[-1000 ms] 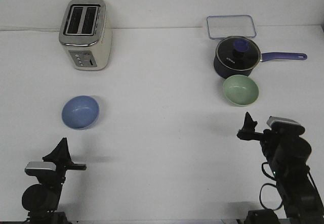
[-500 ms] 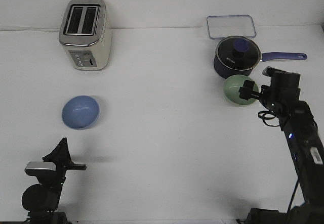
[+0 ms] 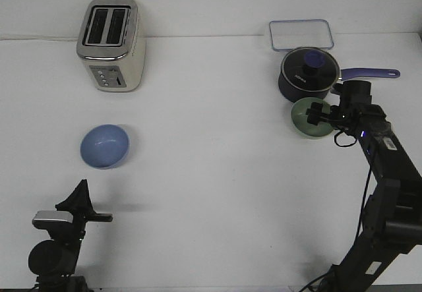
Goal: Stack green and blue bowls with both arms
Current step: 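Reach the right gripper forward to the rim of the pale green bowl, then close the right gripper on the green bowl's rim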
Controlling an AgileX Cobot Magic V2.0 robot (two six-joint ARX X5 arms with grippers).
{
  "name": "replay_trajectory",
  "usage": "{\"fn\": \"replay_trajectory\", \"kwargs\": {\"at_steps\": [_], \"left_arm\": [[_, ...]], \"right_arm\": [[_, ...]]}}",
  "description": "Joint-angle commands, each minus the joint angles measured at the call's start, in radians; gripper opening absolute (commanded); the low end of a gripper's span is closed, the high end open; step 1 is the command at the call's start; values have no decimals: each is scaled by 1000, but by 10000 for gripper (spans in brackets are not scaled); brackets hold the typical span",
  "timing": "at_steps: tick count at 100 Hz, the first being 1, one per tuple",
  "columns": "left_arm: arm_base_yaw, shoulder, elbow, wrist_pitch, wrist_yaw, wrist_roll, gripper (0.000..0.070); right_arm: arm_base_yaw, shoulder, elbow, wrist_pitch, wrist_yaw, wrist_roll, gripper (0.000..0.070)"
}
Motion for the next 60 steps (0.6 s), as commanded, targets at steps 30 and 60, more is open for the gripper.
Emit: {"fn": "replay_trajectory", "kwargs": {"at_steps": [30,60], "left_arm": [[2,-1,-19,11,-2,4,14],[2,-1,-19,11,-3,4,14]], "right_arm": [[-5,54,24,-2,0,-31,3],[-18,-23,24,-37,-4,-39,3]]}}
